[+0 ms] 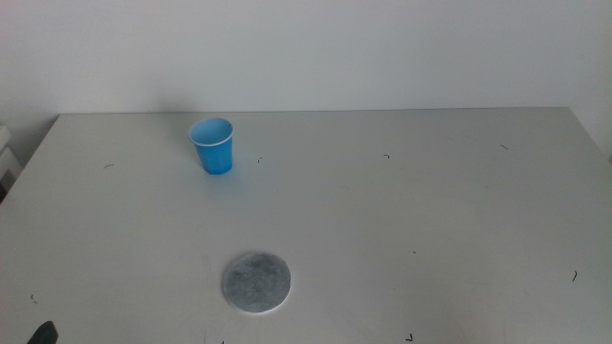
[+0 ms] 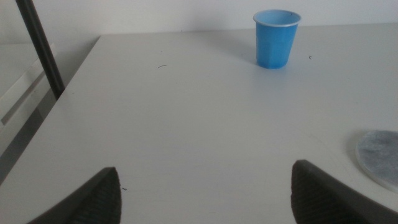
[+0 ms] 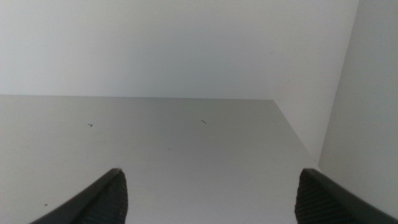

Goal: Place an empty cup on a cup mat.

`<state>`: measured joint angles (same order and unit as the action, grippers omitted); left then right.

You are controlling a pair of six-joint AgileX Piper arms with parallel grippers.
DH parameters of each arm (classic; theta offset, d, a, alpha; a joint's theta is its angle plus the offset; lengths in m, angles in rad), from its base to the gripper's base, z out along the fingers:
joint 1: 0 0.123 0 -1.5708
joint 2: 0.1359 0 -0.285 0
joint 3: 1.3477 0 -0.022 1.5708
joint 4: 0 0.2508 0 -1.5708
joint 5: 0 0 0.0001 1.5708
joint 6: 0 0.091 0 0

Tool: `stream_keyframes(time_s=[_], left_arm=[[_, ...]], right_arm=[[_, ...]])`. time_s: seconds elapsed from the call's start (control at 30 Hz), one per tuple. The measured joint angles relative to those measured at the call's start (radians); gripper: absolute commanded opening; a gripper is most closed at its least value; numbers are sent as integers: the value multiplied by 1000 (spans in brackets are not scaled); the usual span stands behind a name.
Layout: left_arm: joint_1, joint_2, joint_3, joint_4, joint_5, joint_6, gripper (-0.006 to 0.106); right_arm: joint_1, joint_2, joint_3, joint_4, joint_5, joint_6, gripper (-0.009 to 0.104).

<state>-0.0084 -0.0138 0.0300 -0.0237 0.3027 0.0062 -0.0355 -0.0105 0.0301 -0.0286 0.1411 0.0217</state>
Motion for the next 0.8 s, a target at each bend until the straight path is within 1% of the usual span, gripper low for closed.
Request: stream_keyframes(time_s=[0.13, 0.27, 0.6, 0.8], left_arm=[[0, 0, -7, 0, 5, -31, 105], [0, 38, -78, 0, 3, -46, 105], [0, 312, -348, -1, 11, -49, 105], [0, 471, -551, -9, 104, -49, 105]], right_arm=[[0, 0, 0, 0, 0, 0, 94], [0, 0, 0, 0, 0, 0, 94], [0, 0, 0, 0, 0, 0, 94], [0, 0, 0, 0, 0, 0, 94]])
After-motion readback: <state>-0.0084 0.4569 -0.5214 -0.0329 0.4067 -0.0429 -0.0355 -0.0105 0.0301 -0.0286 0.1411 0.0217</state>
